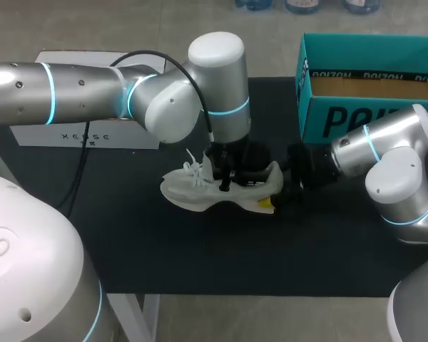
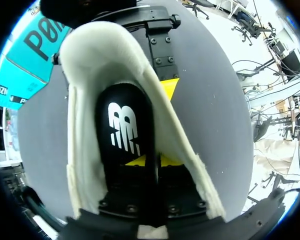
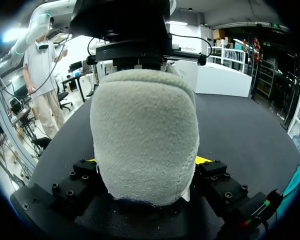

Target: Take the shoe out of the shoebox, open the shoe tongue, remove and reinsert the insole, then place the shoe into the shoebox

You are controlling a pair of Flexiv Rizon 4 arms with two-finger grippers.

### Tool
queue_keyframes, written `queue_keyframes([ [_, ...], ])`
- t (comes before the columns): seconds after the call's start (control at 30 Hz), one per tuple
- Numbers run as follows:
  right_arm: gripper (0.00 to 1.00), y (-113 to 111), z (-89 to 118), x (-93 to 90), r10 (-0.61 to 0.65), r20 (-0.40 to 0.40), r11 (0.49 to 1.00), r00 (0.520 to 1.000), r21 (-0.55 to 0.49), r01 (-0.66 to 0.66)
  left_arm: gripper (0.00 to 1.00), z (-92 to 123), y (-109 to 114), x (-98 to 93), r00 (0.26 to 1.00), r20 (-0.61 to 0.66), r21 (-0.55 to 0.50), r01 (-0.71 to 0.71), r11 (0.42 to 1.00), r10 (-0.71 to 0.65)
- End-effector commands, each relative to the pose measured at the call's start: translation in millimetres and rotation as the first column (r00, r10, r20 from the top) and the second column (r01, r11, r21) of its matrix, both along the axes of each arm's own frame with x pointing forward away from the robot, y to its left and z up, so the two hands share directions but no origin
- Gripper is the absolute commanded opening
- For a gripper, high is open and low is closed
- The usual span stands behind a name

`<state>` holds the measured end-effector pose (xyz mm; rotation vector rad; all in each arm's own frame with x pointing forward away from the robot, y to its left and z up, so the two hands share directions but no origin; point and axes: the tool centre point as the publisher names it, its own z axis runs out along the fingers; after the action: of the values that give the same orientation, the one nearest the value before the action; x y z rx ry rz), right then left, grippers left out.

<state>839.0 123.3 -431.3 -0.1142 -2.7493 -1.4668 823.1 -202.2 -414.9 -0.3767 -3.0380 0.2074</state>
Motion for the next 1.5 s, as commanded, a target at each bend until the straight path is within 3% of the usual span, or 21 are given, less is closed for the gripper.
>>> queue_keyframes([
  [0.03,0.00,2,-5,0.5,-0.001,-0.001,1.000,1.000,-0.002,0.001,0.31,-6,-1,-10.6,1.000,0.017,-0.004,-0.002,1.000,0.002],
  [0.13,0.00,2,-5,0.5,-0.001,-0.001,1.000,1.000,-0.002,0.001,0.40,-2,-1,-12.3,0.999,0.036,0.006,-0.007,1.000,0.007],
  [0.4,0.00,2,-5,0.5,-0.001,-0.001,1.000,1.000,-0.002,0.001,0.42,-8,0,-8.3,0.996,0.084,0.054,-0.019,0.998,0.014],
  [0.5,0.00,2,-5,0.5,-0.001,-0.001,1.000,1.000,-0.002,0.001,0.49,-14,0,-4.8,0.995,0.097,0.058,-0.021,0.998,0.015],
  [0.9,0.00,2,-5,0.5,-0.001,-0.001,1.000,1.000,-0.002,0.001,0.47,-33,5,13.3,0.981,0.195,0.121,-0.027,0.992,0.003],
  [1.07,0.00,2,-5,0.5,-0.001,-0.001,1.000,1.000,-0.002,0.001,0.50,-47,7,18.3,0.983,0.184,0.089,-0.004,0.996,-0.012],
  [1.33,0.00,2,-5,0.5,-0.001,-0.001,1.000,1.000,-0.002,0.001,0.58,-61,13,25.7,0.952,0.305,0.077,-0.053,0.996,0.027],
  [1.5,0.00,2,-5,0.5,-0.001,-0.001,1.000,1.000,-0.002,0.001,0.51,-61,16,34.0,0.931,0.364,0.097,-0.066,0.993,0.026],
])
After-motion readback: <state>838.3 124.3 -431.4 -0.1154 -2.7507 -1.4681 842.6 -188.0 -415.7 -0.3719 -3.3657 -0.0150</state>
